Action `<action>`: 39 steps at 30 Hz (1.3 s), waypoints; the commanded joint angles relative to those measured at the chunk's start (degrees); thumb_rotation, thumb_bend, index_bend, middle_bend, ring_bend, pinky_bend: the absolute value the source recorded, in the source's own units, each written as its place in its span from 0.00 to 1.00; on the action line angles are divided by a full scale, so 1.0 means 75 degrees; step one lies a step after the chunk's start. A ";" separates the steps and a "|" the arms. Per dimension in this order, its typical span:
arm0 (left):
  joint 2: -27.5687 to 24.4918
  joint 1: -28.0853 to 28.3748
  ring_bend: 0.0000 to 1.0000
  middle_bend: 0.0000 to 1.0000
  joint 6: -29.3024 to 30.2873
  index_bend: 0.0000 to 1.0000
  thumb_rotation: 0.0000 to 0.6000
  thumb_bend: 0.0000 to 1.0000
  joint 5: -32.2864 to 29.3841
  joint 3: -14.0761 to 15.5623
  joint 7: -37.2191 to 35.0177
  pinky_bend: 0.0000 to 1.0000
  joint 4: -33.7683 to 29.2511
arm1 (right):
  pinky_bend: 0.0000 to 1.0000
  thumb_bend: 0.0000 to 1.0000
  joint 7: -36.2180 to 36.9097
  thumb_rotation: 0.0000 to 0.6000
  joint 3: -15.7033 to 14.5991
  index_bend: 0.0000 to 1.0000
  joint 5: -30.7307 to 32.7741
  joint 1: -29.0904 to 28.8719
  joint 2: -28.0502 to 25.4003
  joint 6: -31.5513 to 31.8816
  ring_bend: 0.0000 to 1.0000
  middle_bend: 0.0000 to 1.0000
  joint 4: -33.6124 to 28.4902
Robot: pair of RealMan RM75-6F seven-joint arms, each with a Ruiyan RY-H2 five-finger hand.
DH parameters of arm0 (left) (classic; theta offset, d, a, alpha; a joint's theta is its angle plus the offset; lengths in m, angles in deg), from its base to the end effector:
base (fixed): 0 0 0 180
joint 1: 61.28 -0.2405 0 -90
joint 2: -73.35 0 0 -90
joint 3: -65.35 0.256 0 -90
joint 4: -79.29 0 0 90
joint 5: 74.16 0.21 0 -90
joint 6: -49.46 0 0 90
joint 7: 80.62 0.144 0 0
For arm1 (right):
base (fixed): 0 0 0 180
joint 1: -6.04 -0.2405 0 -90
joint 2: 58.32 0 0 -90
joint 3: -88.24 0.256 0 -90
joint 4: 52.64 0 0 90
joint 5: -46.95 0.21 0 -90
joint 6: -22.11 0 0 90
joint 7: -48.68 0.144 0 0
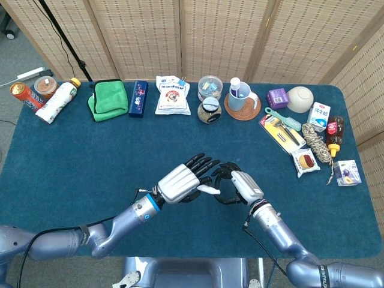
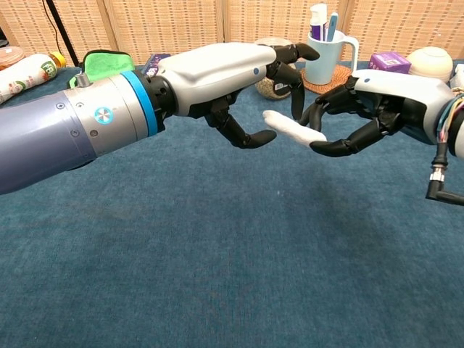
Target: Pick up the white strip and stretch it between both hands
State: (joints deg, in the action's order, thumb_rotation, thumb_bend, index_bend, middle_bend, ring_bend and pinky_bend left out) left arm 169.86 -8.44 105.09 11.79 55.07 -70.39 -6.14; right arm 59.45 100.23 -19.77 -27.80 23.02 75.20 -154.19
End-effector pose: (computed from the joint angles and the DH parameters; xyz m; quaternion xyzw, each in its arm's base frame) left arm -0.0203 0.3056 -0.0543 -0.8044 -0.2421 -0.4957 0.2206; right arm -0.1397 -0.2932 0.0088 0.5925 -0.6118 0.4661 0.2395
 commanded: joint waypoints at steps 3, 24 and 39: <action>0.0027 0.0010 0.00 0.00 0.0049 0.46 1.00 0.38 -0.0006 0.0005 -0.0017 0.00 0.0025 | 0.00 0.69 0.0024 1.00 -0.0004 0.66 0.0001 -0.0005 -0.0009 -0.0006 0.11 0.28 0.0007; 0.0287 0.0009 0.00 0.06 0.0335 0.63 1.00 0.38 -0.0112 -0.0045 -0.0015 0.01 0.0213 | 0.00 0.69 0.0145 1.00 -0.0020 0.67 -0.0007 0.0022 -0.0085 0.0020 0.11 0.28 -0.0012; 0.0414 0.0012 0.03 0.15 0.0381 0.76 1.00 0.41 -0.0301 -0.0111 0.0121 0.04 0.0225 | 0.00 0.69 0.0247 1.00 -0.0043 0.68 -0.0069 0.0066 -0.0174 0.0042 0.11 0.28 -0.0029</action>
State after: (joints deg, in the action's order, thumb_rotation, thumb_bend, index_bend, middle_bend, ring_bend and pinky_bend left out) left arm 172.95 -8.34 107.93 9.54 54.24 -69.51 -4.44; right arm 61.31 99.90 -20.28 -27.31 21.71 75.51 -154.41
